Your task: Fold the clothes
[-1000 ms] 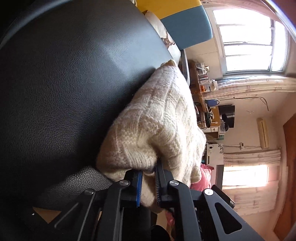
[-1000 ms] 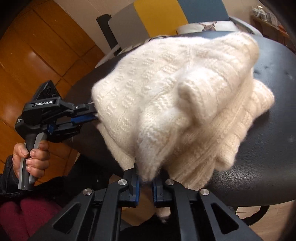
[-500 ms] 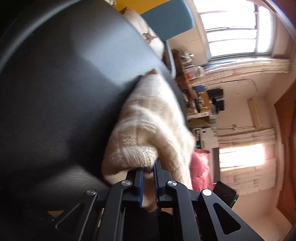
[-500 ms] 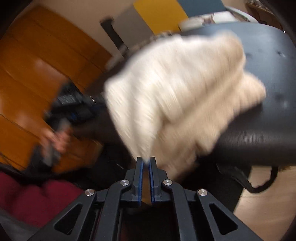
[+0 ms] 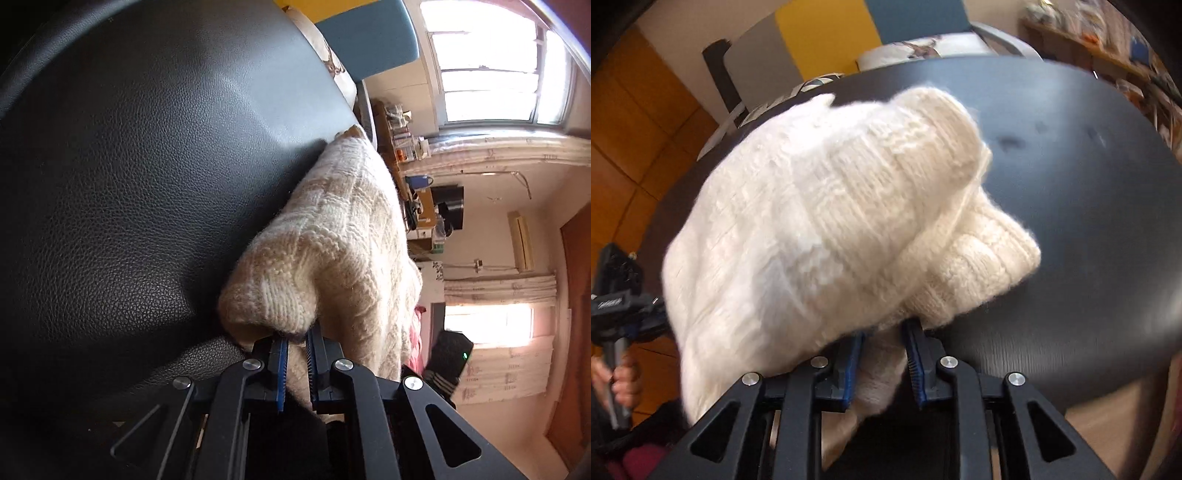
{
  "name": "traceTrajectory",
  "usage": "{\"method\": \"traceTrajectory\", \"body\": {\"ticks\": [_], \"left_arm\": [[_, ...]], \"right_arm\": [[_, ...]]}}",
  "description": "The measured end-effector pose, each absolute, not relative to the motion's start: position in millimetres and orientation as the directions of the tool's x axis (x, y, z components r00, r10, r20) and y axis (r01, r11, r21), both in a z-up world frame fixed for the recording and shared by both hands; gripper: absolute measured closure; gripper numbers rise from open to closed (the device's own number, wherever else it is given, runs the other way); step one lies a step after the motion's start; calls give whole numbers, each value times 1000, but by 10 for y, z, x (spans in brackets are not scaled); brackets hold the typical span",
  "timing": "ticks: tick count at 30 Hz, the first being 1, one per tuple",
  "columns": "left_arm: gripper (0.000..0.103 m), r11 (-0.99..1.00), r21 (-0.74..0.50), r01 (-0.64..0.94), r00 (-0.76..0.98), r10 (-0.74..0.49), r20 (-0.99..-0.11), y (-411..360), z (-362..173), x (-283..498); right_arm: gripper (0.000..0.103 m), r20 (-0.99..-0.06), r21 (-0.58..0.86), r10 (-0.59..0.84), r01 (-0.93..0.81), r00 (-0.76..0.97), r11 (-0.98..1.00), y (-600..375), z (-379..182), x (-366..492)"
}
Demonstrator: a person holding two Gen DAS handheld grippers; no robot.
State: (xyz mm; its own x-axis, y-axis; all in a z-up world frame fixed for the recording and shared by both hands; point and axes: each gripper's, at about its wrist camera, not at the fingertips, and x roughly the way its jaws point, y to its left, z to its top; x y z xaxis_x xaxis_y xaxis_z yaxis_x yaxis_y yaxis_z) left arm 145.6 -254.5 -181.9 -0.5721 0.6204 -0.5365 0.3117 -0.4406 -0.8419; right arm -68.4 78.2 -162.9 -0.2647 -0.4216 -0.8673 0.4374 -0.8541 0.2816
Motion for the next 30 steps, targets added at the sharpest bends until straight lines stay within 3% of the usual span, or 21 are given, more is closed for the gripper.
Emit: {"method": "traceTrajectory", "body": {"ticks": [7,13,24,25,27,30], "left_arm": [[94,-431,-844,318,-649,550,-526,-2701,-1733,1404],[94,-520,-814,260,-624,553,-552,-2616,-1667,1405],[94,-536,-808,244,-609,564,-558,-2637,-1687,1451],[94,-540,-806,241,-606,565,-560,-2631,-1683,1448],[94,-560,-796,229,-606,559,-567,-2653,-1661,1442],[94,-599,-778,190,-614,546,-570,-2644,-1563,1456]], "right_arm": [[79,-833,422,-520,392,-188,-818,716,-1666,-1561],[73,-620,659,-773,447,-134,-605,1085,-1205,-1504],[70,-633,715,-772,338,-58,-612,395,-1543,-1484],[72,-633,713,-772,340,-65,-613,353,-1547,-1495],[87,-681,635,-724,405,-108,-658,235,-1468,-1460],[93,-726,500,-665,528,-176,-686,100,-1130,-1339]]}}
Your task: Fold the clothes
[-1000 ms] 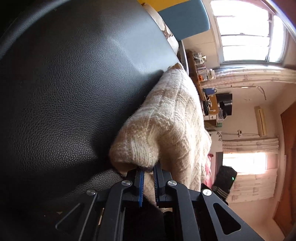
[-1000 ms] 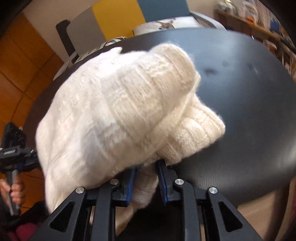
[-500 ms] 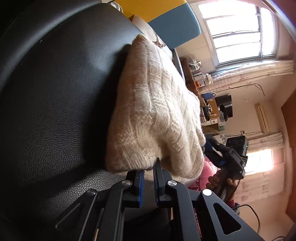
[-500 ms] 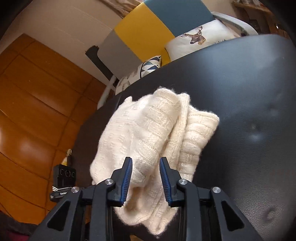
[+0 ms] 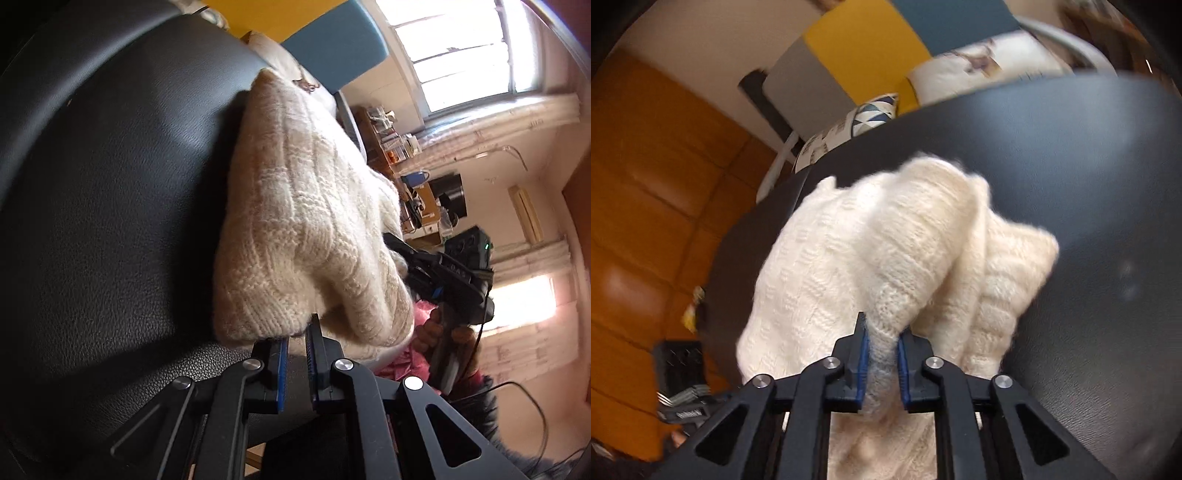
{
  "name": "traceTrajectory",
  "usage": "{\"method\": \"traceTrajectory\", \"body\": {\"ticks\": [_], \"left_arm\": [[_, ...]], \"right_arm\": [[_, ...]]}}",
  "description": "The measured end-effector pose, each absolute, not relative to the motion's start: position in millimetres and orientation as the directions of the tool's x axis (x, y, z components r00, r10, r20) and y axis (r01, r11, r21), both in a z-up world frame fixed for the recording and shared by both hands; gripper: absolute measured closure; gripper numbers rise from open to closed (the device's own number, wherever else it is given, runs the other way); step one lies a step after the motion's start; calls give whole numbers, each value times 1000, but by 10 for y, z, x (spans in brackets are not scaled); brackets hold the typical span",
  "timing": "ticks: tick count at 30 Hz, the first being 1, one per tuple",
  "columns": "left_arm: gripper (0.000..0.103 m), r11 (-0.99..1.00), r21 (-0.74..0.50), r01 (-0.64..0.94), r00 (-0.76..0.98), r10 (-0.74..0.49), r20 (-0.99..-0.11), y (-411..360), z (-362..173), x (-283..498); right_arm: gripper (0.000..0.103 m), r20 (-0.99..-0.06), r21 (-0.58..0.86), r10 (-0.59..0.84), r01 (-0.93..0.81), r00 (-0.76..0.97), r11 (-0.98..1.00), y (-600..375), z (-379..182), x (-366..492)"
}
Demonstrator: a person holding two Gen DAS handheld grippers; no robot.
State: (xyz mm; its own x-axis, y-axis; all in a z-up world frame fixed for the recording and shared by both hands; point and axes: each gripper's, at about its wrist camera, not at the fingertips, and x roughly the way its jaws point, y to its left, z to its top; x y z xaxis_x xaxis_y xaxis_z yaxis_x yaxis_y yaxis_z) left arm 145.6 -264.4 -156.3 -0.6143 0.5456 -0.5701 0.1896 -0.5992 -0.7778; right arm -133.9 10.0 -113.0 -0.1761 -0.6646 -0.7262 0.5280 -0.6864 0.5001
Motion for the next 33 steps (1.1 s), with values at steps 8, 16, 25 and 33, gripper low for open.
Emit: {"method": "traceTrajectory", "body": {"ticks": [8,16,25,33], "left_arm": [[102,-569,-822,36,-660,604,-447,-2768,-1334,1585],[103,-524,-845,107,-639,615,-462,-2966,-1572,1708],[102,-478,-877,57,-598,687,-413,-2698,-1354,1538],[95,-688,-716,-116,-539,649,-536,-2311,-651,740]], "right_arm": [[94,-715,406,-634,564,-294,-719,410,-689,-1229],[79,-647,626,-712,342,-274,-701,886,-1417,-1319],[71,-602,571,-786,610,-145,-549,1032,-1123,-334],[70,-693,411,-714,760,-97,-503,646,-1300,-153]]}}
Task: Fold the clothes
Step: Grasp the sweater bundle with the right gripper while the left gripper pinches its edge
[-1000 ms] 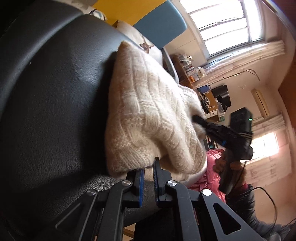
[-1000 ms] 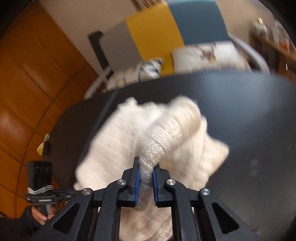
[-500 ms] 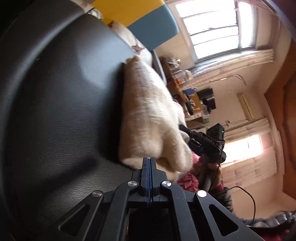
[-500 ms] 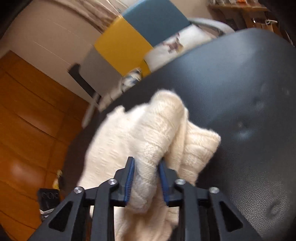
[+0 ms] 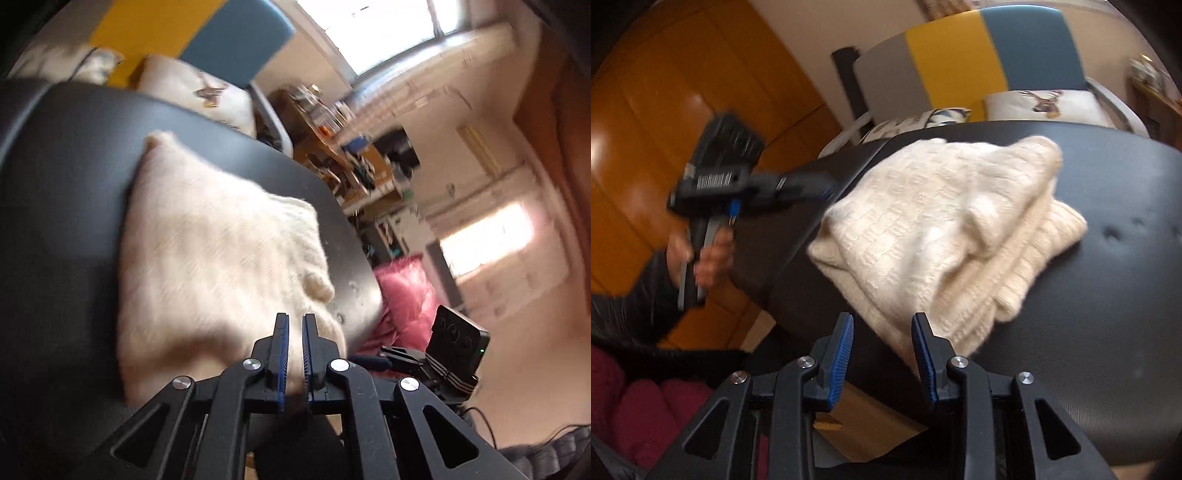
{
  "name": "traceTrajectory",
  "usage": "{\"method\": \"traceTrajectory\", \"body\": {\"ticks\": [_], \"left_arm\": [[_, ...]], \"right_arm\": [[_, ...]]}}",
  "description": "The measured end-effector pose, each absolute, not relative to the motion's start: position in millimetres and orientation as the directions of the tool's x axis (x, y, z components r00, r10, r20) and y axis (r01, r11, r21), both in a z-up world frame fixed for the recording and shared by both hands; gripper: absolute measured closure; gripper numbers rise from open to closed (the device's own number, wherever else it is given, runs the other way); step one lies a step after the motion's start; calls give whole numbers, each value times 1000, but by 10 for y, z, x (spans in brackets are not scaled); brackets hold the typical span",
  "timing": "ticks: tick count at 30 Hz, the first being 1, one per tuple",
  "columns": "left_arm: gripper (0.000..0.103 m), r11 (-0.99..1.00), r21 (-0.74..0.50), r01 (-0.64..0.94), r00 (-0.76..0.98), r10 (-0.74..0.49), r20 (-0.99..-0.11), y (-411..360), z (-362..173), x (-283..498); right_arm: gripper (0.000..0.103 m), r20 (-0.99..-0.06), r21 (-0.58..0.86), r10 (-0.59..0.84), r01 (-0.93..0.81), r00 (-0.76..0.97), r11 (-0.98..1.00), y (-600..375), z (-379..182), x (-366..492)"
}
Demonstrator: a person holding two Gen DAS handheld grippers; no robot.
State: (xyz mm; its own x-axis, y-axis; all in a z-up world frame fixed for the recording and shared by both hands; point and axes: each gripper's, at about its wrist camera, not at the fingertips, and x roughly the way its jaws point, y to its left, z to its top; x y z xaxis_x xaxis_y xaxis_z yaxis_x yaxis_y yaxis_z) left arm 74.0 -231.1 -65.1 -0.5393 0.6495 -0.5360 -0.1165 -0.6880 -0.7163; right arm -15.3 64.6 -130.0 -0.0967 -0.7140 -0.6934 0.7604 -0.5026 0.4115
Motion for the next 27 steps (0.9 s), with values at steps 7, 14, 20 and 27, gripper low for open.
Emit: {"method": "traceTrajectory", "body": {"ticks": [7,14,20,27], "left_arm": [[54,-811,-509,-289,-400,586,-705,-1663,-243,-166],[39,-817,-426,-388,-189,523,-831,-988,-329,-880],[39,-874,-168,-456,-70,223,-972,-459,-727,-1180],[87,-893,-145,-427,-81,198,-977,-508,-830,-1189]], "right_arm": [[68,-650,466,-757,752,-66,-465,800,-1274,-405],[64,-654,486,-754,794,55,-364,571,-1470,-417],[64,-645,486,-758,818,98,-308,399,-1607,-453],[77,-634,472,-763,845,127,-252,292,-1759,-545]]}}
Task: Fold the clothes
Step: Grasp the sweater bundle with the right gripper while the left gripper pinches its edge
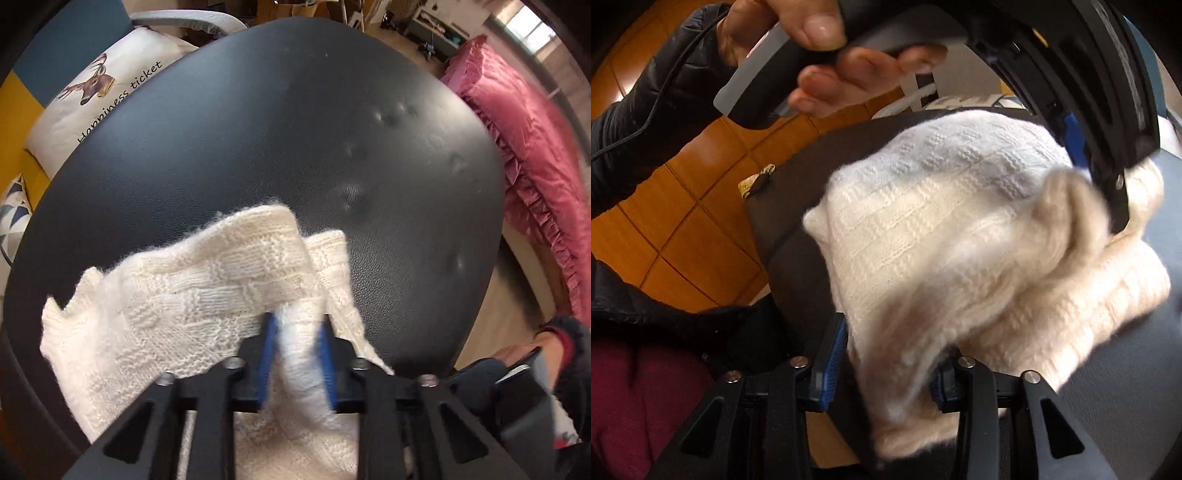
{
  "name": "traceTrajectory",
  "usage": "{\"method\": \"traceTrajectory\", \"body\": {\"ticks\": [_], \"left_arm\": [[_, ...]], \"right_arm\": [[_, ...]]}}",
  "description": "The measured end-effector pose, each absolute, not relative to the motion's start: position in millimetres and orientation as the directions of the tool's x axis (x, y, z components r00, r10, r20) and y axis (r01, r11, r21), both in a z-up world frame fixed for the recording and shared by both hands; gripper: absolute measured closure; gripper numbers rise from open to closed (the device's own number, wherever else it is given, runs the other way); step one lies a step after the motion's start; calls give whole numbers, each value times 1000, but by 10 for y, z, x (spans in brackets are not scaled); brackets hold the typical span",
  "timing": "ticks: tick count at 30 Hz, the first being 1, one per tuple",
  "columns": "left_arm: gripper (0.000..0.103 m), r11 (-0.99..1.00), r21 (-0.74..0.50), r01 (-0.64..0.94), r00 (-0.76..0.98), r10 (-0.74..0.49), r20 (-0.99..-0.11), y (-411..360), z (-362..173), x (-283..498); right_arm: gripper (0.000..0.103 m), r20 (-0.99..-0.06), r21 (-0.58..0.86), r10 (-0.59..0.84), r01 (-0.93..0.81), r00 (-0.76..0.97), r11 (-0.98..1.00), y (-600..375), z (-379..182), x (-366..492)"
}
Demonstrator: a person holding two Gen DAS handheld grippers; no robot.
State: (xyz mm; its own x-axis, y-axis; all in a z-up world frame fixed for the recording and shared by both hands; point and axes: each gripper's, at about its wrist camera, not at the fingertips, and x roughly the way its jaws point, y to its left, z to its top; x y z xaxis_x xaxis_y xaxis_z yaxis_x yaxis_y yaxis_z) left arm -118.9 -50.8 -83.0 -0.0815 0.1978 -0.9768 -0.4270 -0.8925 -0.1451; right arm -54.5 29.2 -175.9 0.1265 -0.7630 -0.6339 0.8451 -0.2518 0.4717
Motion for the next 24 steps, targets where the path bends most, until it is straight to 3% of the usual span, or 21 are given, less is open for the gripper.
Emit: {"method": "traceTrajectory", "body": {"ticks": [2,4,6,8,10,14,17,21,24], "left_arm": [[90,-889,-168,-425,-99,230,-968,-580,-752,-1168],[91,-887,-211,-411,-106,276,-955,-660,-654,-1148],[91,-871,-281,-404,-120,354,-927,-747,-472,-1104],[91,-832,-357,-424,-132,446,-885,-823,-267,-1022],[91,-815,-387,-432,-142,485,-863,-879,-180,-965],[91,-810,-406,-423,-78,479,-874,-791,-435,-990],[91,-806,-417,-420,-36,474,-880,-606,-720,-1006],[89,-787,-431,-441,-40,497,-867,-433,-887,-999],[86,-748,-466,-472,-78,562,-823,-355,-903,-992]], "right_arm": [[93,-569,552,-802,807,180,-210,319,-1713,-631],[96,-471,619,-849,775,237,-127,405,-1540,-658],[96,-303,673,-906,739,294,14,594,-1258,-639],[96,-238,695,-922,716,306,58,731,-1156,-649],[96,-298,710,-897,704,325,20,728,-1276,-631],[96,-526,696,-777,700,345,-160,639,-1777,-494],[96,-483,717,-807,683,339,-142,823,-1686,-451],[96,-351,738,-899,669,263,-93,1189,-1353,-549],[96,-361,771,-898,622,253,-134,1338,-1544,-601]]}}
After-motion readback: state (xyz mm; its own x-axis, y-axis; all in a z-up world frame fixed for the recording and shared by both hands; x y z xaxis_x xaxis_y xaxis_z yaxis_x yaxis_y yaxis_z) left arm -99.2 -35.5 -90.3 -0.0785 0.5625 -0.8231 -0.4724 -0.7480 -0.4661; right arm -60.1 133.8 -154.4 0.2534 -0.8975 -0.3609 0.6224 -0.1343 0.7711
